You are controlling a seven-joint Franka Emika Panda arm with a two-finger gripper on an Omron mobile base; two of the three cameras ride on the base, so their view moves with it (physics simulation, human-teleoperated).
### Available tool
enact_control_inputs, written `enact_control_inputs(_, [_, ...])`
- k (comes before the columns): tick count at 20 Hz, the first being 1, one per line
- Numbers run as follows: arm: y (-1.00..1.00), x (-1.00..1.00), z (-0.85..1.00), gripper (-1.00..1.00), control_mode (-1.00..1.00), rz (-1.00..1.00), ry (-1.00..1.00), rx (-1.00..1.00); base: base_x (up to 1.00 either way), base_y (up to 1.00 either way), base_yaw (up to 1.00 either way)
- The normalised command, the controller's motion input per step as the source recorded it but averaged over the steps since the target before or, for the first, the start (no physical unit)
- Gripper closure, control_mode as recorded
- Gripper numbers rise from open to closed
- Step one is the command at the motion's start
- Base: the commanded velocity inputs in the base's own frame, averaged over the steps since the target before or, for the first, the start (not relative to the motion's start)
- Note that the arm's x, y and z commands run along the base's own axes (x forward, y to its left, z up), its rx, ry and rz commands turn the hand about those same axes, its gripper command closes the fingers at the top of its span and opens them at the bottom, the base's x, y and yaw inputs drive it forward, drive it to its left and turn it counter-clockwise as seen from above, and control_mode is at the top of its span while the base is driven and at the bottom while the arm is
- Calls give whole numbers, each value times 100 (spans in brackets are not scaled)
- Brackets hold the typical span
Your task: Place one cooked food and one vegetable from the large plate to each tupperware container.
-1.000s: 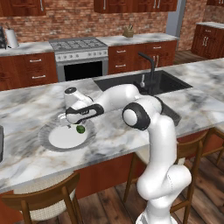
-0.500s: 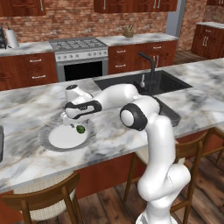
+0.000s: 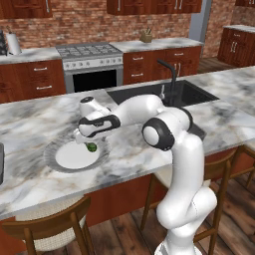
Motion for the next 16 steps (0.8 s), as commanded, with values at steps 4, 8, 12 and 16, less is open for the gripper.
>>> enact_control_inputs(4, [3, 18, -8, -100, -100, 0, -17, 1, 0, 0, 0])
enact_control_inputs(8, [11, 6, -1, -100, -100, 0, -16, 0, 0, 0, 0])
enact_control_inputs(12, [6, -9, -2, -100, -100, -1, 0, 0, 0, 0, 0])
enact_control_inputs(16, [0, 0, -14, -100, -100, -5, 0, 0, 0, 0, 0])
